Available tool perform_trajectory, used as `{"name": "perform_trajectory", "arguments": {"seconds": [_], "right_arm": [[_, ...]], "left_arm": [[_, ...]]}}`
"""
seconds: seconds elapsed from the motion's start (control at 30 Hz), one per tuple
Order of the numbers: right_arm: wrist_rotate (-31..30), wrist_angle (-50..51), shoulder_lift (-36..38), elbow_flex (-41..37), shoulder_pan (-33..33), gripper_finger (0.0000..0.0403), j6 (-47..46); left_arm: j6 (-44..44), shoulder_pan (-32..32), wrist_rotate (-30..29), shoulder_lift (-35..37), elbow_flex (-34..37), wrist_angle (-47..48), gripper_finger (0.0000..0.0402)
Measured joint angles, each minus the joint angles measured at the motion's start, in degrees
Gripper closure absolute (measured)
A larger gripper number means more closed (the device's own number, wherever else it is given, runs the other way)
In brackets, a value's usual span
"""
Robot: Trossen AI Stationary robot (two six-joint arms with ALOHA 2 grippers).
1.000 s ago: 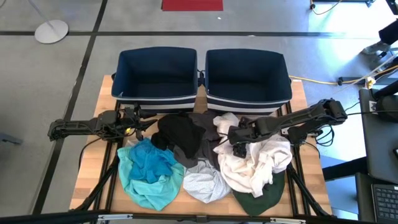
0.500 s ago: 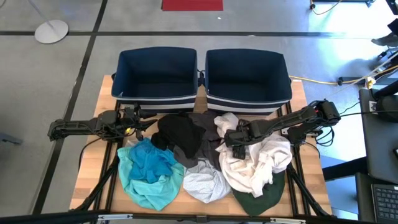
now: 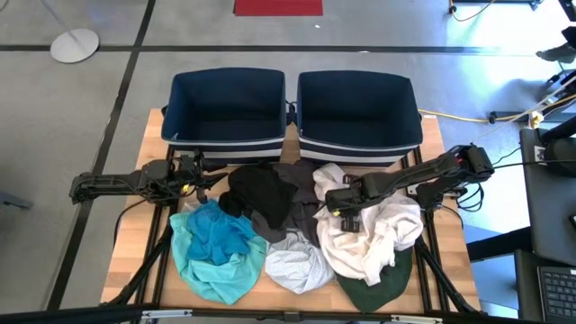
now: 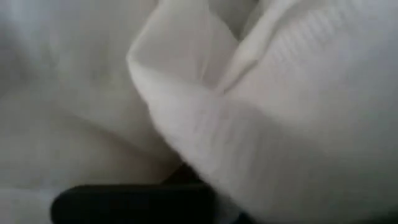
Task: Sort clothes
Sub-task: Put the white shirt into the right blue laundry bin
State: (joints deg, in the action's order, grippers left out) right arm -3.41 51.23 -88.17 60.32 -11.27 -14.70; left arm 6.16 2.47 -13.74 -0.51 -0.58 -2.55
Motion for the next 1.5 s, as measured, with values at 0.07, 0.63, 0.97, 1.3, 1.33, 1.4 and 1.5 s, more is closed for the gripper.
{"name": "perform_trajectory", "arguments": {"seconds": [0.07, 0.63, 0.97, 1.3, 1.33, 1.4, 1.5], "right_arm": [[0.0, 0.2, 1.6, 0.5, 0.0, 0.0375, 0.0], [-7.6, -0.3, 19.4, 6.5, 0.1, 0.0397, 5.6], [-19.9, -0.4, 23.6, 15.4, 0.2, 0.0394, 11.0], [-34.6, -0.5, 23.7, 25.8, 2.7, 0.039, 18.7], [-34.6, -0.5, 23.7, 26.8, 3.7, 0.039, 19.4], [-34.6, -0.7, 23.7, 28.7, 6.3, 0.039, 20.4], [-34.5, -2.5, 23.6, 31.2, 10.5, 0.0389, 23.6]], "left_arm": [[0.1, 0.0, 0.0, 0.0, 0.0, -0.1, 0.0276], [0.5, 0.0, -2.0, 0.0, 0.0, -3.4, 0.0276], [0.5, 0.0, -2.4, 0.0, 0.0, -4.2, 0.0276], [0.5, 0.0, -3.4, 0.0, 0.0, -4.1, 0.0276], [0.5, 0.0, -3.4, 0.0, 0.0, -4.1, 0.0276], [0.5, 0.0, -3.4, 0.0, 0.0, -4.1, 0.0276], [0.5, 0.0, -3.4, 0.0, 0.0, -4.1, 0.0276]]}}
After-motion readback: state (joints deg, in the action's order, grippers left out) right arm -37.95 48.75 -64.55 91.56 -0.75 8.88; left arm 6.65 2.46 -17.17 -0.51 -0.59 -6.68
